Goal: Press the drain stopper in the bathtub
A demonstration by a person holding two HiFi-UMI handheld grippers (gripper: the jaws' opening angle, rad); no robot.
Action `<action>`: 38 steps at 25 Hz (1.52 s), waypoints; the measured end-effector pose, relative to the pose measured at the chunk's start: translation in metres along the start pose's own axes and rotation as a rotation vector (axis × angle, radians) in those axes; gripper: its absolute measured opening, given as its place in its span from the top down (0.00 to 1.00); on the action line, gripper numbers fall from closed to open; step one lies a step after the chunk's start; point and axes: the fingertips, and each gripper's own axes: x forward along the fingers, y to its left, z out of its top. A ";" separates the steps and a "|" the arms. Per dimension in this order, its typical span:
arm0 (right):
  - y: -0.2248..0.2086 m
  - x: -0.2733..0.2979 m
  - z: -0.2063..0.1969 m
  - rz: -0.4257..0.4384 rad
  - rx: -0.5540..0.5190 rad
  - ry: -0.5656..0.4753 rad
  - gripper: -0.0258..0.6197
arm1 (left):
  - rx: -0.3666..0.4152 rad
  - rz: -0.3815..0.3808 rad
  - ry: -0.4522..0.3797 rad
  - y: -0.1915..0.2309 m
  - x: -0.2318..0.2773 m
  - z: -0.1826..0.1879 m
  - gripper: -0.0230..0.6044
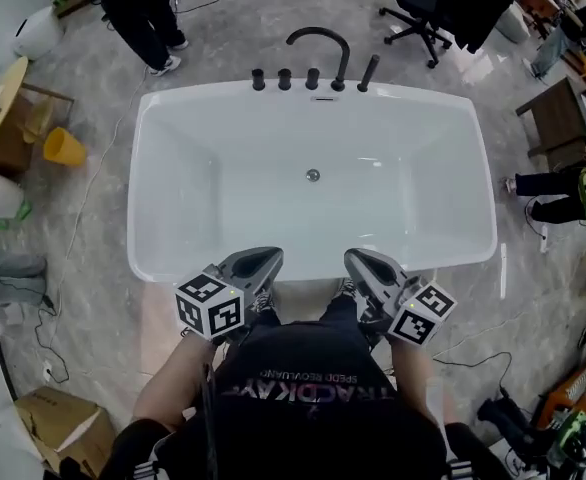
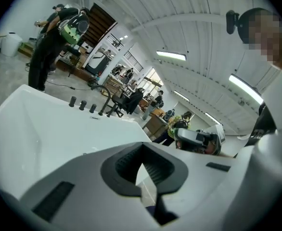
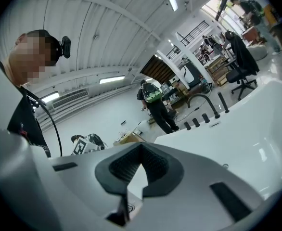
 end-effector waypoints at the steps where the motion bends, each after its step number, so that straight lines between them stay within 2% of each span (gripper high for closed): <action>1: -0.007 -0.002 0.004 0.018 -0.003 0.014 0.94 | -0.013 0.022 -0.017 0.000 0.006 0.001 0.96; 7: -0.040 -0.013 0.025 0.109 -0.037 0.102 0.94 | -0.061 0.124 -0.079 -0.009 0.032 0.005 0.96; 17: -0.104 -0.017 0.033 0.153 -0.005 0.173 0.94 | -0.139 0.235 -0.094 -0.012 0.068 -0.007 0.96; 21: -0.126 -0.006 0.035 0.127 0.002 0.177 0.94 | -0.160 0.246 -0.056 -0.002 0.069 -0.013 0.96; 25: -0.148 0.010 0.029 0.071 0.002 0.164 0.94 | -0.202 0.224 -0.001 0.015 0.067 -0.026 0.96; 31: -0.183 0.034 0.005 -0.010 0.001 0.185 0.94 | -0.228 0.217 0.059 0.051 0.068 -0.045 0.96; 38: -0.238 0.073 -0.034 -0.069 -0.011 0.251 0.94 | -0.180 0.236 0.101 0.097 0.080 -0.066 0.96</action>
